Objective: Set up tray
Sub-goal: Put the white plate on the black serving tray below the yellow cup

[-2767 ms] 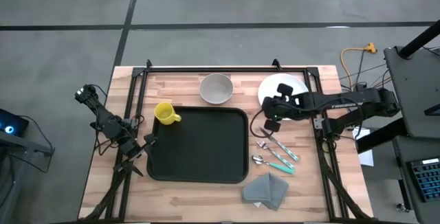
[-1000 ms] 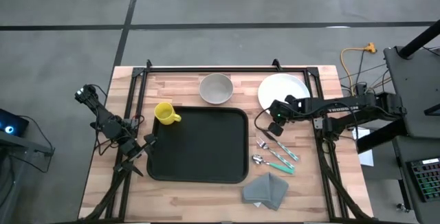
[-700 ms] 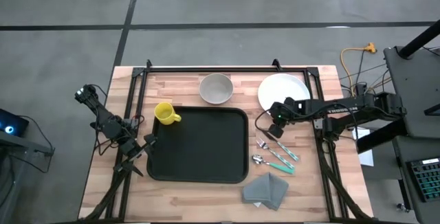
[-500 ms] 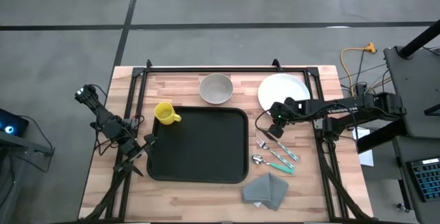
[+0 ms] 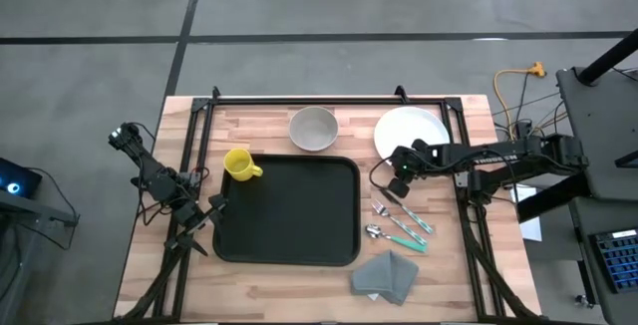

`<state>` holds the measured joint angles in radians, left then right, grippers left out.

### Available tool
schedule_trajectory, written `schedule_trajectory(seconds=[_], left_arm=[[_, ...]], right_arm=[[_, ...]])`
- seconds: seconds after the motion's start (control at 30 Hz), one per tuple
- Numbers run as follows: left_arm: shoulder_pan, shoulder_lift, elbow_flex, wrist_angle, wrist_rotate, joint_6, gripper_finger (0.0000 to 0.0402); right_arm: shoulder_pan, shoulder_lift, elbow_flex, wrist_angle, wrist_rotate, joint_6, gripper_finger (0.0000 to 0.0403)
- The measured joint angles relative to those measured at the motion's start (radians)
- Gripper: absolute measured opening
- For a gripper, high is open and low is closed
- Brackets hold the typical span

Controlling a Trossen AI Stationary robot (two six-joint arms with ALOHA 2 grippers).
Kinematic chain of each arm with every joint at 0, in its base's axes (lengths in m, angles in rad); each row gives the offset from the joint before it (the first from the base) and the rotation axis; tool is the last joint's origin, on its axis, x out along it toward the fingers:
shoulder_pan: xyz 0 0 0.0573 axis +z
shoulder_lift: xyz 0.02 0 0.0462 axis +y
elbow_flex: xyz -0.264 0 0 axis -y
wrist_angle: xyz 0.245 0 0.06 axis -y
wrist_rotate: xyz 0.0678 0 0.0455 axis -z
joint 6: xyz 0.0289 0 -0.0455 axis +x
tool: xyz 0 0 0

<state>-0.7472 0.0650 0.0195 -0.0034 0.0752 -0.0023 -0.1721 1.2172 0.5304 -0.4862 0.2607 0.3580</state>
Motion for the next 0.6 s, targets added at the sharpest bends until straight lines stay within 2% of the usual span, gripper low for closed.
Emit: schedule_trajectory(seconds=[0.37,0.6], left_arm=[[0.000,0.000,0.000,0.000,0.000,0.000,0.0255],[0.000,0.000,0.000,0.000,0.000,0.000,0.0255]], right_arm=[[-0.041,0.189,0.006,0.032,0.004,-0.013,0.0068],[-0.041,0.174,0.002,0.034,0.019,0.025,0.0068]])
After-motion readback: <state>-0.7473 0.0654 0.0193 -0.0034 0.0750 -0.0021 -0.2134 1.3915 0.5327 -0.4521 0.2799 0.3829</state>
